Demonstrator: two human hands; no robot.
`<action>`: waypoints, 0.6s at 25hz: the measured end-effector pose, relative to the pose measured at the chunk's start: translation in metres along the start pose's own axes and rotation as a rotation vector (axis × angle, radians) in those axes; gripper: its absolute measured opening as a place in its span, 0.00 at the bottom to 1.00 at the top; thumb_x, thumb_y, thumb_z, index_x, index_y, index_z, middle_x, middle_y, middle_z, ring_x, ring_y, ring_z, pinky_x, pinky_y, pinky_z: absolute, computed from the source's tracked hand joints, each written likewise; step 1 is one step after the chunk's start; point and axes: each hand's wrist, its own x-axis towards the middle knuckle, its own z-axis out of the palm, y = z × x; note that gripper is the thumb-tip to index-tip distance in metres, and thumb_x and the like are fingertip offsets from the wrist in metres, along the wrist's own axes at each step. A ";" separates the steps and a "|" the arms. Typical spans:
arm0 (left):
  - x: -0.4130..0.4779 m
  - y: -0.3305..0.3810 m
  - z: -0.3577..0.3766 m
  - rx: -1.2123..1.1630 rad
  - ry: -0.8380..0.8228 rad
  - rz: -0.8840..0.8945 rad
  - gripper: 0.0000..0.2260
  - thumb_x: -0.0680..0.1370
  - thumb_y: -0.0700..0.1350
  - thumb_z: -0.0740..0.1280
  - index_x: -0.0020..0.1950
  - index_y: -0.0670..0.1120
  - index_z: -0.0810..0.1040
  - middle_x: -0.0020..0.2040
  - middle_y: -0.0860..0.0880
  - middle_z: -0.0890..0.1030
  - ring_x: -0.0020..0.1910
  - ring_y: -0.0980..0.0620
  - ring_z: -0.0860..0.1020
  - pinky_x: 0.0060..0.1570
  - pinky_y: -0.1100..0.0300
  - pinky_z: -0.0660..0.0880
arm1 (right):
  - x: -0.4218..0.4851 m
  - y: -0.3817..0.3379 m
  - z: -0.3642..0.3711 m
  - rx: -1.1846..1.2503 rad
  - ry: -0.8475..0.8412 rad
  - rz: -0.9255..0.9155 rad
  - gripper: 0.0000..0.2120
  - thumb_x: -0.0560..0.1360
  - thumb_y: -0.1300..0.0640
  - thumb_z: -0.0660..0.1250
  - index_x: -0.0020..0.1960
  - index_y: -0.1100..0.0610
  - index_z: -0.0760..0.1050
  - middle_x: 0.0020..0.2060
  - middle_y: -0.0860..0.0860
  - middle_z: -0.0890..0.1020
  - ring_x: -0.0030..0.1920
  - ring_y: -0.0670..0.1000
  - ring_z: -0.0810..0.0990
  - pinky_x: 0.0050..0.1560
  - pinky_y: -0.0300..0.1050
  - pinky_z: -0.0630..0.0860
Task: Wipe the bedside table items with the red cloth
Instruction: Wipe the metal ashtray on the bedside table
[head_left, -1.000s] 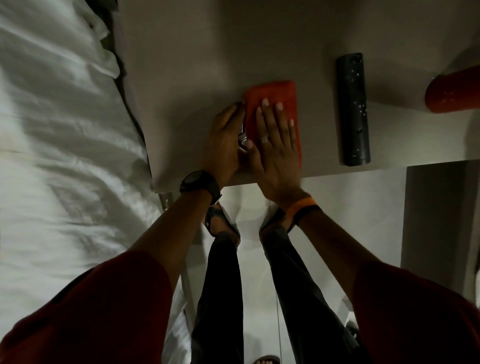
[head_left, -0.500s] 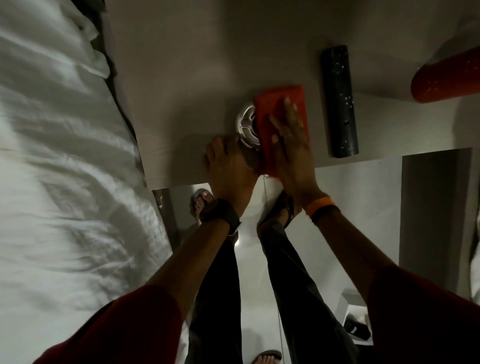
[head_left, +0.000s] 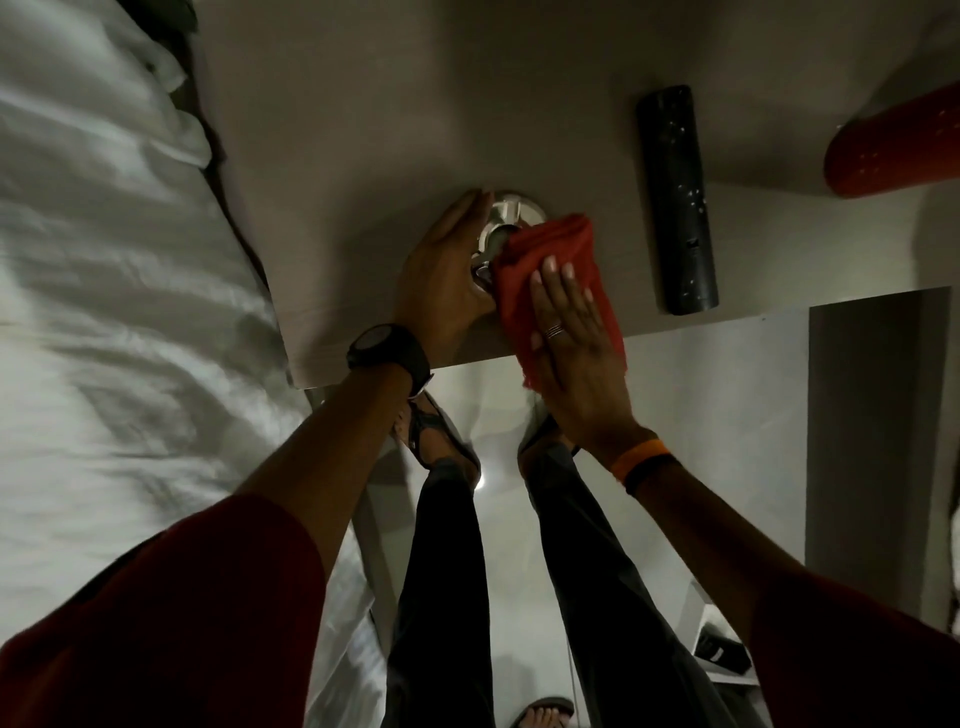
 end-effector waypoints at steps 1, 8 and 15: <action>0.000 -0.001 0.000 0.001 0.001 0.011 0.41 0.72 0.50 0.78 0.79 0.43 0.61 0.79 0.44 0.64 0.76 0.49 0.66 0.75 0.64 0.62 | 0.007 0.001 0.000 -0.008 -0.001 -0.008 0.26 0.84 0.51 0.48 0.80 0.59 0.50 0.81 0.56 0.54 0.81 0.54 0.47 0.82 0.55 0.47; 0.001 0.003 -0.002 -0.035 0.019 -0.004 0.36 0.73 0.49 0.77 0.77 0.44 0.66 0.77 0.46 0.67 0.74 0.49 0.70 0.74 0.57 0.69 | 0.047 -0.009 -0.004 0.012 0.034 0.027 0.27 0.84 0.50 0.47 0.80 0.58 0.49 0.81 0.56 0.53 0.82 0.56 0.46 0.83 0.55 0.45; -0.028 0.024 0.018 0.010 0.142 -0.142 0.36 0.75 0.50 0.75 0.77 0.42 0.63 0.75 0.43 0.67 0.70 0.46 0.73 0.68 0.56 0.75 | 0.051 0.000 -0.007 -0.018 -0.005 0.013 0.27 0.84 0.50 0.50 0.80 0.56 0.49 0.81 0.55 0.51 0.82 0.56 0.45 0.79 0.43 0.34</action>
